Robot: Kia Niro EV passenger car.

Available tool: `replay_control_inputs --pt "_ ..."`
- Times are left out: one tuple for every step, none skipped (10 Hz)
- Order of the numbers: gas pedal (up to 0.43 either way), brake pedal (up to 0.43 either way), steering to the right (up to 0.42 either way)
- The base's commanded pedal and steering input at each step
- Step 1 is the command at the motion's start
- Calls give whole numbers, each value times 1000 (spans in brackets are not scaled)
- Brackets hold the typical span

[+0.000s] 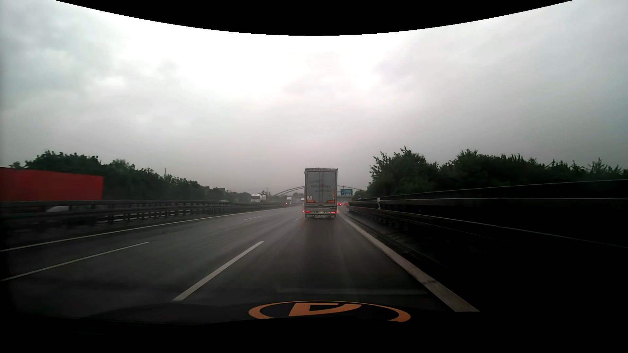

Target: Follow the waypoints while adhering to traffic rules and regulations

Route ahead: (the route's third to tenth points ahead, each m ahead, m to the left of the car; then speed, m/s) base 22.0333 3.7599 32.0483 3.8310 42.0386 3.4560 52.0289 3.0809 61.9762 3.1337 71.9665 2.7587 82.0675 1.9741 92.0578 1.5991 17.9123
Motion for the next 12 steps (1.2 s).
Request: replay_control_inputs --pt "110 0 2" --pt "110 0 2" --pt "98 0 2" --pt "87 0 2" --pt "87 0 2" --pt "87 0 2" --pt "87 0 1" --pt "87 0 1" --pt "87 0 1" --pt "87 0 1" --pt "87 0 1" --pt "79 0 1"
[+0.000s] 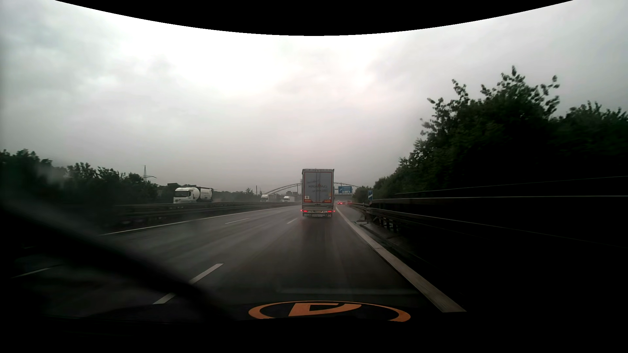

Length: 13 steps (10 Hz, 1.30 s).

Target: Follow the waypoints while adhering to traffic rules and regulations

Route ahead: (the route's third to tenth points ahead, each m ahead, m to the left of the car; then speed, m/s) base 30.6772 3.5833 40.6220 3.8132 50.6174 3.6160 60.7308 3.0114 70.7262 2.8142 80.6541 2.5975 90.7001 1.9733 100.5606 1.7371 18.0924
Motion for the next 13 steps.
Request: replay_control_inputs --pt "79 0 1" --pt "28 0 1" --pt "0 0 0" --pt "0 0 0" --pt "0 0 0" --pt "0 0 0" --pt "0 0 0" --pt "8 0 1" --pt "8 0 1" --pt "8 0 1" --pt "8 0 1" --pt "8 0 1" --pt "8 0 1"
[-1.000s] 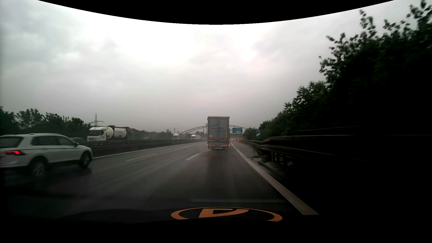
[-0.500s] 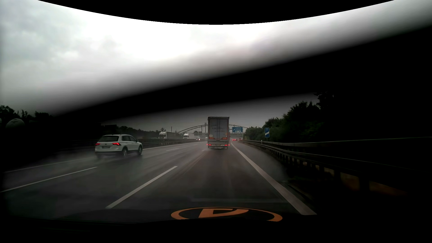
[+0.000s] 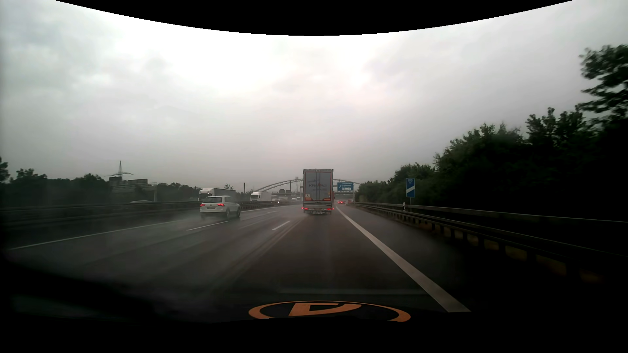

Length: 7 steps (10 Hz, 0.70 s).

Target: Follow the waypoints while adhering to traffic rules and regulations

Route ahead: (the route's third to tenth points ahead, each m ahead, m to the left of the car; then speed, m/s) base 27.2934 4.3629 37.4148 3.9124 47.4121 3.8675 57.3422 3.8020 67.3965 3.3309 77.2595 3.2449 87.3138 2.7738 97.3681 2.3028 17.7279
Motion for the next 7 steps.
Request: replay_control_inputs --pt "8 0 1" --pt "8 0 1" --pt "8 0 2" --pt "8 0 2" --pt "28 0 1" --pt "47 0 1" --pt "98 0 1"
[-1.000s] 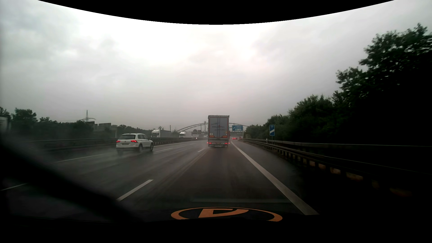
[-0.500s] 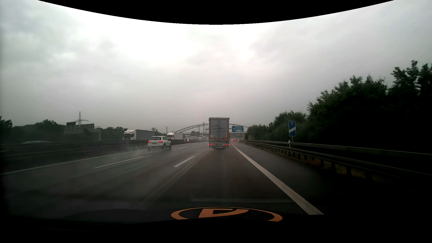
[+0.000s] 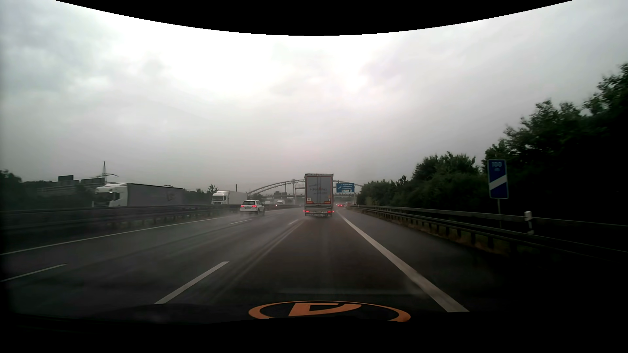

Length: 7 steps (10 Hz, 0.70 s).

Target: Follow the waypoints while adhering to traffic rules and regulations

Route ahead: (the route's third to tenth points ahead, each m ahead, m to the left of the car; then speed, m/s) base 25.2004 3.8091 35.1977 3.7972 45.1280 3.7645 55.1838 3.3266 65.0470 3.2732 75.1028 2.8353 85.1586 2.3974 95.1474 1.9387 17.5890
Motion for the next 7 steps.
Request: replay_control_inputs --pt "110 0 1" --pt "118 0 2" --pt "138 0 2" --pt "138 0 2" --pt "157 0 2" --pt "169 0 1" --pt "169 0 1"
